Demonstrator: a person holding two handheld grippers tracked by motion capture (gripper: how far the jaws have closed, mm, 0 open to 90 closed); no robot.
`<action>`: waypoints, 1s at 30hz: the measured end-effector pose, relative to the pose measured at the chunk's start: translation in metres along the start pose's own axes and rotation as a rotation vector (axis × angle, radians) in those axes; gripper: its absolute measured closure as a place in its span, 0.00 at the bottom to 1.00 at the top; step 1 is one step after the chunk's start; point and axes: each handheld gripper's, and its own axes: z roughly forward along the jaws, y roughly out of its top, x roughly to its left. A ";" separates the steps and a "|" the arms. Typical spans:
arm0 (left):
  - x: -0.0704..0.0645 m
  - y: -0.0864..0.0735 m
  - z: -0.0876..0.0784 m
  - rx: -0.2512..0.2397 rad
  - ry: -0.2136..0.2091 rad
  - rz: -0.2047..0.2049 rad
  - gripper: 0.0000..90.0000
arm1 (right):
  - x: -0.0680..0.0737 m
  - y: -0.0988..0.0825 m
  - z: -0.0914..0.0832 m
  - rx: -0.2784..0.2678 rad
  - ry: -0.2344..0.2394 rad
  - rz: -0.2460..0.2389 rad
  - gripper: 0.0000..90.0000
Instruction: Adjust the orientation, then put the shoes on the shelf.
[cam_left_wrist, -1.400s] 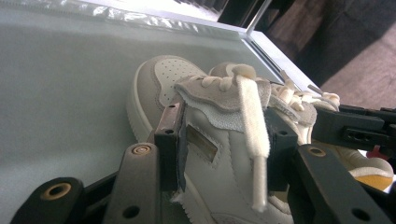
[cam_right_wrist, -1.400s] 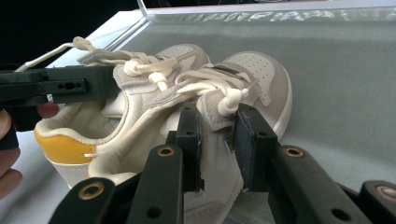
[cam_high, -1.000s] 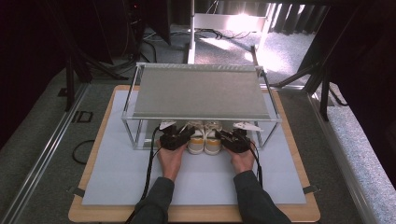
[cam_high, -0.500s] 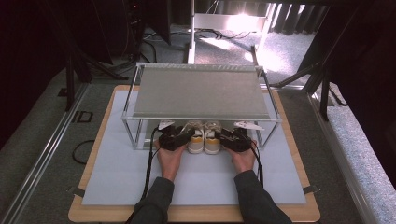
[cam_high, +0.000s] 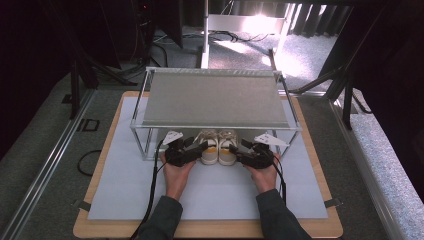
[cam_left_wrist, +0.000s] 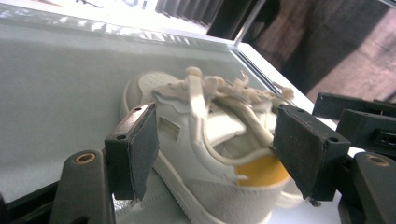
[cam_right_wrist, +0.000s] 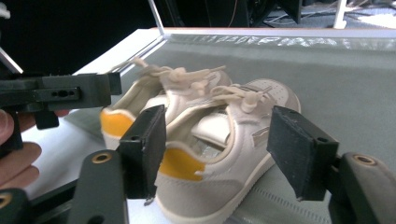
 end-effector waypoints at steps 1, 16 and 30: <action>-0.001 0.000 -0.002 0.000 -0.003 0.001 0.34 | 0.001 -0.001 -0.001 0.004 0.004 -0.012 0.40; -0.014 -0.011 -0.018 -0.018 -0.009 0.108 0.29 | 0.011 -0.012 -0.006 0.052 0.006 -0.095 0.36; -0.017 -0.019 -0.004 0.079 0.022 0.160 0.19 | 0.014 -0.020 0.002 0.107 -0.009 -0.127 0.29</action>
